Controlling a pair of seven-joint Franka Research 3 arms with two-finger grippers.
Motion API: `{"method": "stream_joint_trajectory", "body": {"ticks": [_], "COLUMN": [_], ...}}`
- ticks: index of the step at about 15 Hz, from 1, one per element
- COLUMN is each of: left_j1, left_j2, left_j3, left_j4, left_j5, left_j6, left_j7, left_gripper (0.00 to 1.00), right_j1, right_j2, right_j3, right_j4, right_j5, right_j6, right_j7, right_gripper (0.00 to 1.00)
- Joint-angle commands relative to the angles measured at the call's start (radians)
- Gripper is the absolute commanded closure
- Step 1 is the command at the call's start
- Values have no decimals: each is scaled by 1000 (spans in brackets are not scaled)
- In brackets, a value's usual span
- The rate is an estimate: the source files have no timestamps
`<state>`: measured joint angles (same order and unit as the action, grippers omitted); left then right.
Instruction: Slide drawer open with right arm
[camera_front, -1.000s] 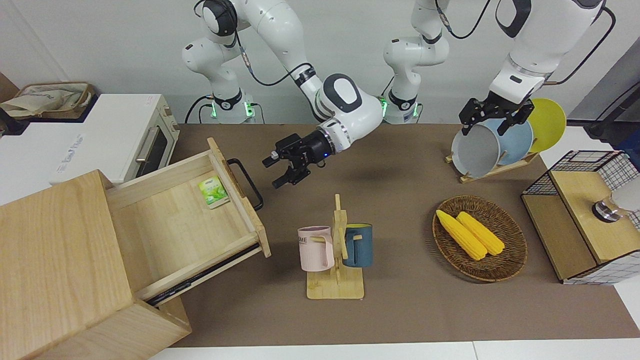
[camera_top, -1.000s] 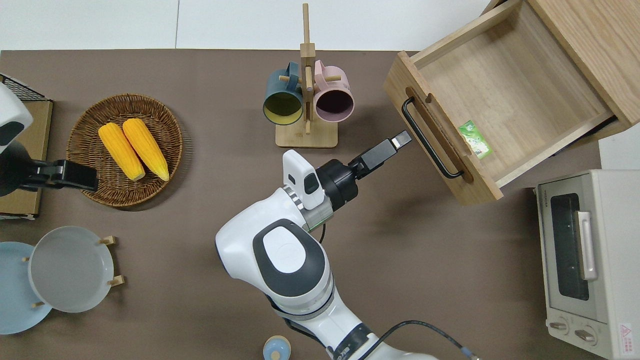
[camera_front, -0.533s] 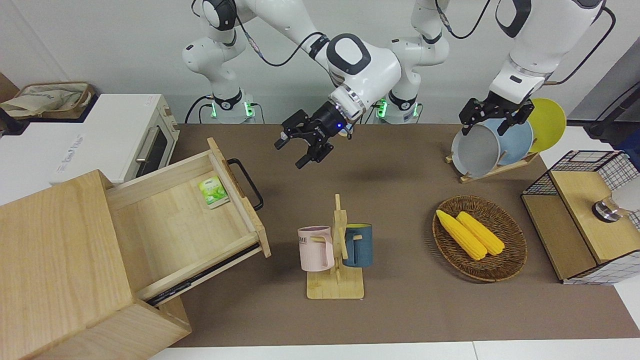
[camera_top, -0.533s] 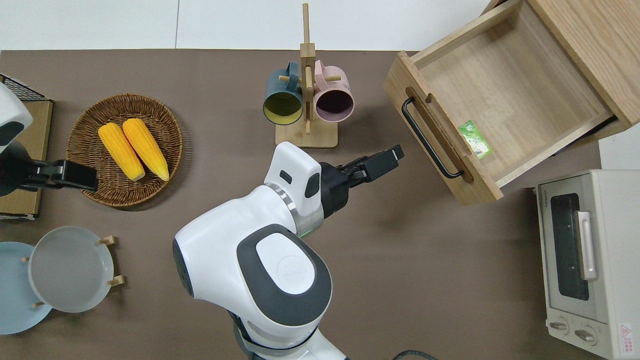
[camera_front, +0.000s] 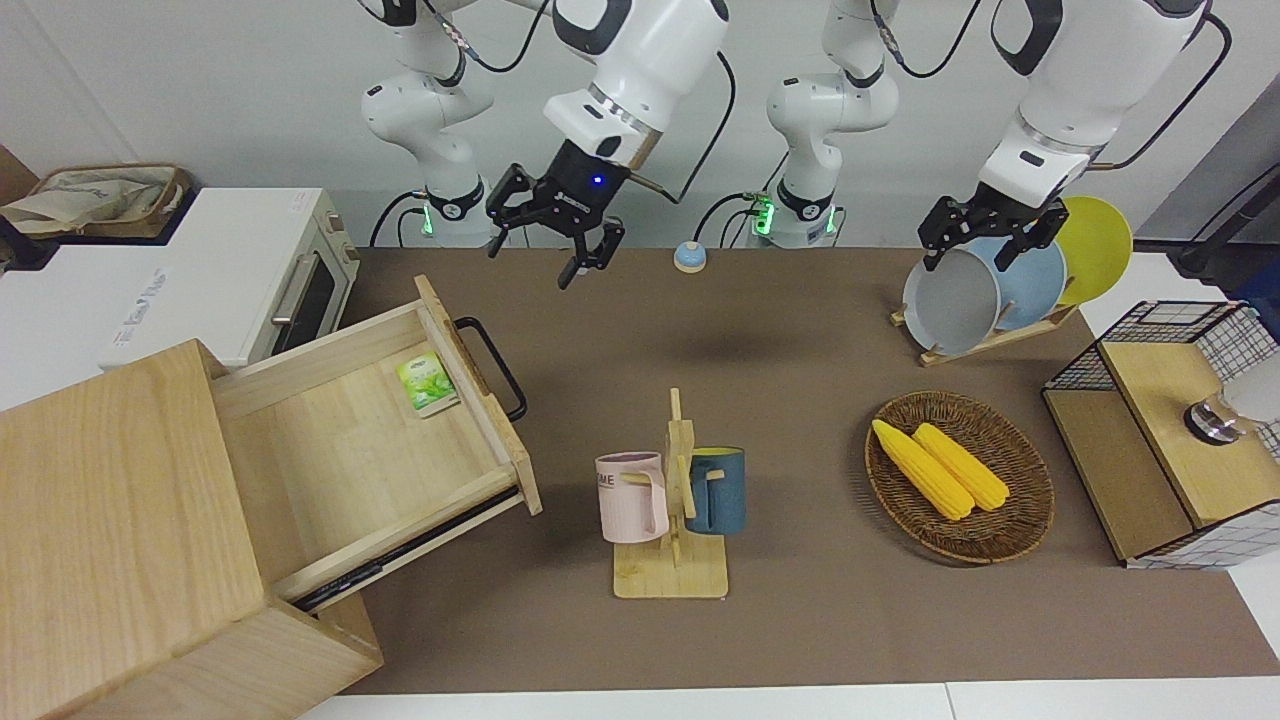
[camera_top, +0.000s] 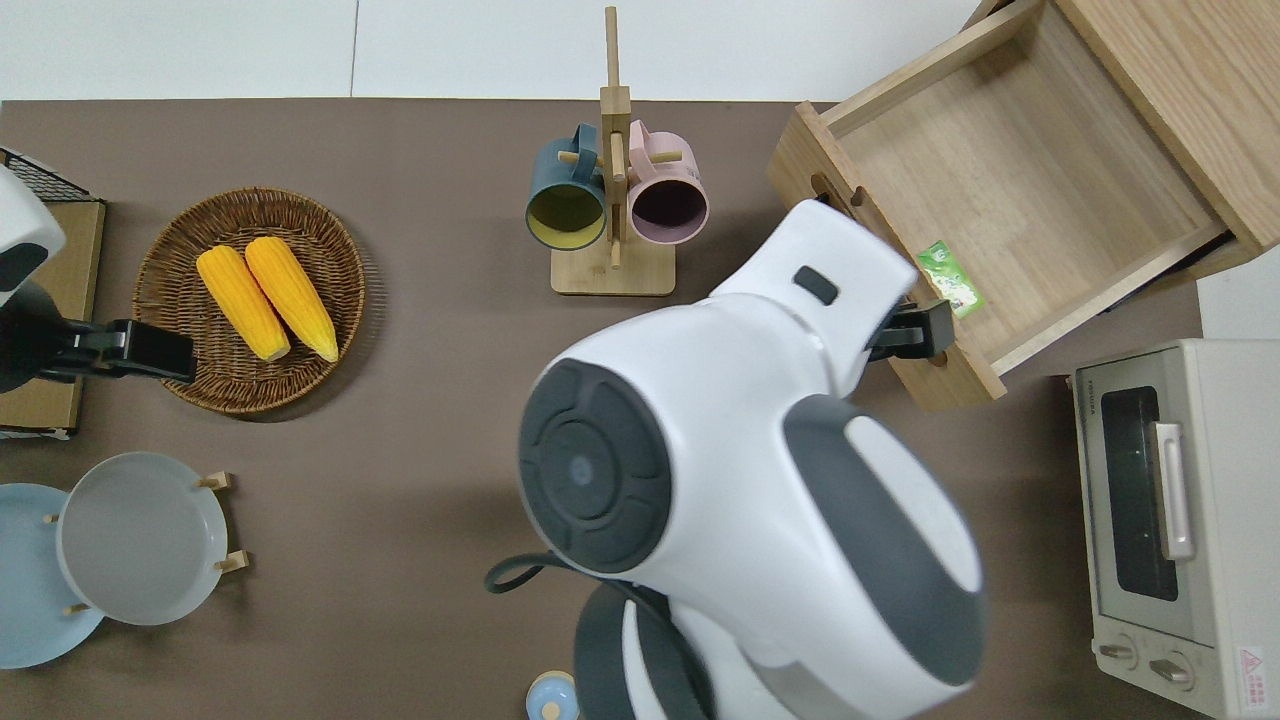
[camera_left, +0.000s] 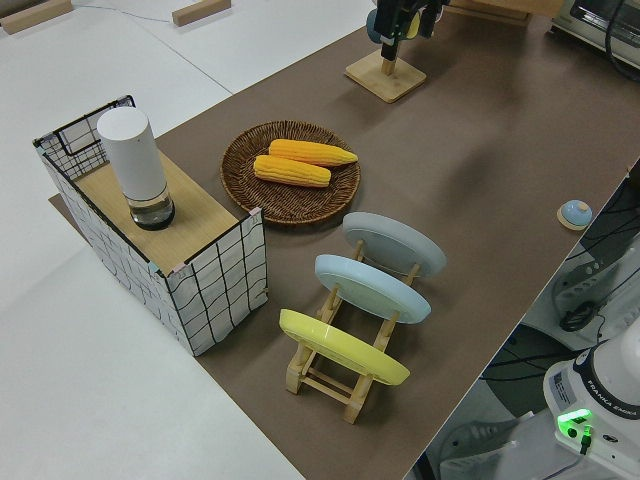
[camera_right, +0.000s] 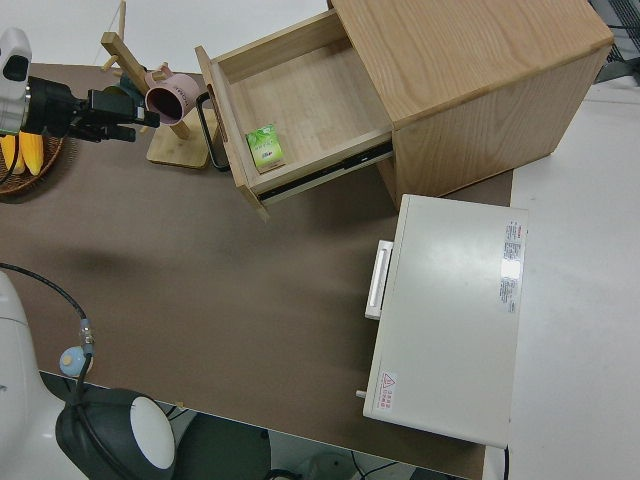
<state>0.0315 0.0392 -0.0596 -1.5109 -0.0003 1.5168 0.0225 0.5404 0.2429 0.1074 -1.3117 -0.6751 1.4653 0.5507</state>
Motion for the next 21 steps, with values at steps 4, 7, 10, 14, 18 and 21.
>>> {"method": "stream_joint_trajectory", "body": {"ticks": [4, 7, 10, 14, 18, 21], "left_j1": [4, 4, 4, 4, 4, 4], "left_j2": [11, 11, 11, 11, 11, 11], "left_j3": [-6, -6, -6, -6, -6, -6], "left_j4": [24, 26, 24, 24, 26, 24], "left_j5": [17, 17, 17, 17, 17, 17], "left_j6": [-20, -20, -20, -20, -20, -20], "left_j7": [10, 10, 10, 10, 10, 10], "left_gripper": [7, 7, 7, 7, 7, 7], "right_j1": [-296, -407, -505, -588, -637, -648], "right_j2": [-108, -123, -125, -122, -100, -97], "right_j3": [98, 98, 98, 97, 94, 92], "right_j4": [-27, -29, -31, -52, -73, -74], "right_j5": [366, 512, 630, 680, 725, 714], "right_j6": [62, 70, 90, 96, 96, 95], "right_j7": [-81, -159, -231, -411, -505, -494], "right_gripper": [17, 17, 17, 17, 17, 17]}}
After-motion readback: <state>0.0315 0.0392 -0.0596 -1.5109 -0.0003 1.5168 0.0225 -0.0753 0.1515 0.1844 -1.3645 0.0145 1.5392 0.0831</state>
